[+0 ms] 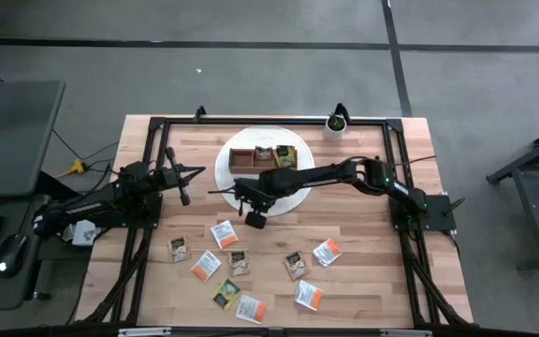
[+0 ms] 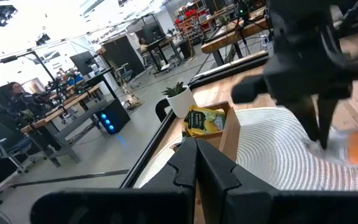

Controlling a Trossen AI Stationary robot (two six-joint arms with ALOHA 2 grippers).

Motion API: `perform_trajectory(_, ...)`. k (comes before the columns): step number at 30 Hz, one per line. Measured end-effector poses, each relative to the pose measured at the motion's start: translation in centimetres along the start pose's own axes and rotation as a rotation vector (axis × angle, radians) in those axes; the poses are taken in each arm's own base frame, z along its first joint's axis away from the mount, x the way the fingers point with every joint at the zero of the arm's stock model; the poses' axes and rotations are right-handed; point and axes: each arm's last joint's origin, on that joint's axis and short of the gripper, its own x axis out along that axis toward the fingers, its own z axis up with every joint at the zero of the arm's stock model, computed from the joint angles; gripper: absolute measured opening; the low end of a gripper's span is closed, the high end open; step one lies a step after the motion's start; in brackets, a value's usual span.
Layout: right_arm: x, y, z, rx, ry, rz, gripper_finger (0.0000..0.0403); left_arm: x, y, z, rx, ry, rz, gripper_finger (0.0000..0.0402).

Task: Pick & Place Tea
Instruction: Put the white tea bag into the left section of the wooden organizer

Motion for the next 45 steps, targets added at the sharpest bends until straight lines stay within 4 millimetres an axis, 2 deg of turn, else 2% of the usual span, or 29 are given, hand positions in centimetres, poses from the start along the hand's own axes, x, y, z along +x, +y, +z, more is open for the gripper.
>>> perform_trajectory(7, -3.9, -0.5, 1.0, -0.09, -0.136, -0.136, 0.0003, 0.0, 0.0, 0.0, 0.0, 0.0, 0.0, 0.0001)
perform_trajectory(13, -6.6, -0.7, 2.9, -0.361, -0.248, -0.354, 0.0002, 0.0, 0.0, 0.0, 0.0, 0.0, 0.0, 0.0001)
perform_trajectory(17, -7.3, -1.9, 4.2, -0.507, -0.285, -0.472, 0.0001, 0.0, 0.0, 0.0, 0.0, 0.0, 0.0, 0.0001)
perform_trajectory(25, -5.1, -4.7, 5.7, -0.649, -0.256, -0.619, 0.0001, 0.0, 0.0, 0.0, 0.0, 0.0, 0.0, 0.0001)
perform_trajectory(31, -3.0, -6.0, 6.3, -0.638, -0.261, -0.649, 0.0, 0.0, 0.0, 0.0, 0.0, 0.0, 0.0, 0.0001)
perform_trajectory(39, -0.6, -6.4, 6.5, -0.606, -0.277, -0.619, 0.0, 0.0, 0.0, 0.0, 0.0, 0.0, 0.0, 0.0001)
perform_trajectory(45, -0.4, -7.6, 6.8, -0.532, -0.299, -0.571, 0.0, 0.0, 0.0, 0.0, 0.0, 0.0, 0.0, 0.0001)
